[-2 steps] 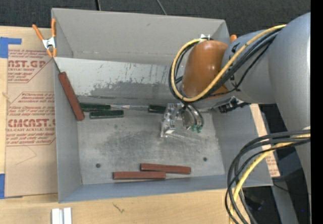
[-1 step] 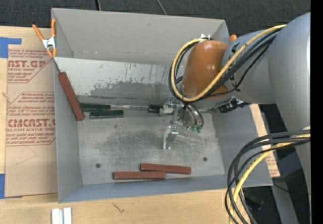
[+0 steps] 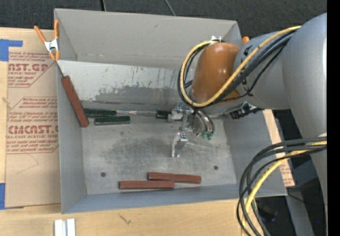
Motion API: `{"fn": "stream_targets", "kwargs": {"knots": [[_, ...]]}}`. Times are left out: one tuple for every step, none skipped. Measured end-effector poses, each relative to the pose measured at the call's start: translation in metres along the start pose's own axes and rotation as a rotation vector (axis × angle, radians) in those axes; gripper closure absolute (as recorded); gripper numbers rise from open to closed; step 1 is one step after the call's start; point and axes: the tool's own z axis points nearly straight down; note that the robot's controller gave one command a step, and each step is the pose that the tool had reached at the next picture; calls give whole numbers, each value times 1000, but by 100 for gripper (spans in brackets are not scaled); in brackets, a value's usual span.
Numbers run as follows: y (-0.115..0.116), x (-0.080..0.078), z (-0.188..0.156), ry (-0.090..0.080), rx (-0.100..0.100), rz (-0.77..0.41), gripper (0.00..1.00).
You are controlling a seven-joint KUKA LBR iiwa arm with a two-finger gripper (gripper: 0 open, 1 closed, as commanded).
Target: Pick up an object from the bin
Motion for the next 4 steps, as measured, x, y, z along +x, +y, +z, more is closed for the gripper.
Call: {"fn": "stream_targets", "kwargs": {"knots": [[-33, -2, 5, 0, 0, -90, 0], [-66, 25, 6, -2, 2, -235, 0], [-30, 45, 1, 2, 2, -219, 0], [-8, 77, -18, -3, -4, -241, 0]]}}
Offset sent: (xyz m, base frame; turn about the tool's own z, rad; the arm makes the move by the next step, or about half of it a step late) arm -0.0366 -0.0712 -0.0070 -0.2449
